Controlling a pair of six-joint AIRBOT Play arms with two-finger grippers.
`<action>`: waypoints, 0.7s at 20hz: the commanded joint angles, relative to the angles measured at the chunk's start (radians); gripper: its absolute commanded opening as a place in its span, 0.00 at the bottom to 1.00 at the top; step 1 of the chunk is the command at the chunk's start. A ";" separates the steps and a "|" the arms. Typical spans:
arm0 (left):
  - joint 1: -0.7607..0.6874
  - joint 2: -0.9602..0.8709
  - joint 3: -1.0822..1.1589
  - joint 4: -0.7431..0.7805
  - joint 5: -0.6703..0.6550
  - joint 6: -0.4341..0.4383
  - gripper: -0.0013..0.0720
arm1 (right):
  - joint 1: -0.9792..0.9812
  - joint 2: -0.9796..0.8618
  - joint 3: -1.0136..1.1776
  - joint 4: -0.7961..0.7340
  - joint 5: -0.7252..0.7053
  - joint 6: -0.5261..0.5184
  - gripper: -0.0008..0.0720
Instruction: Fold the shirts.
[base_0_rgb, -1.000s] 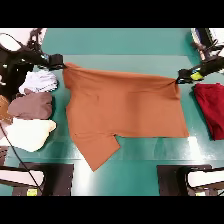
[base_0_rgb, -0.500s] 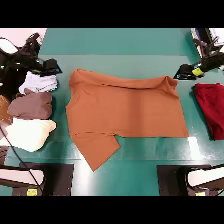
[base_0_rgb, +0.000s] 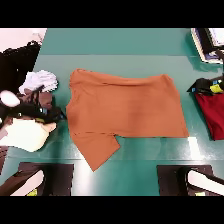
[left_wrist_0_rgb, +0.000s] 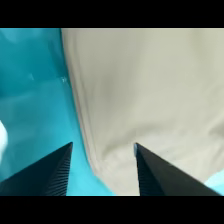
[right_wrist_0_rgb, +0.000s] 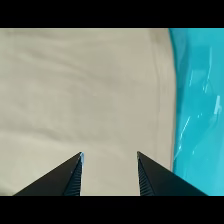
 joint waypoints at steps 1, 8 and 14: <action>0.001 0.137 -0.241 -0.085 0.056 -0.001 0.65 | -0.045 0.126 -0.120 0.001 -0.025 -0.002 0.55; 0.001 0.134 -0.340 -0.141 0.129 0.019 0.66 | -0.092 0.275 -0.217 0.000 -0.023 -0.002 0.55; 0.001 0.134 -0.351 -0.300 0.173 0.146 0.07 | -0.093 0.296 -0.219 -0.012 0.013 -0.002 0.55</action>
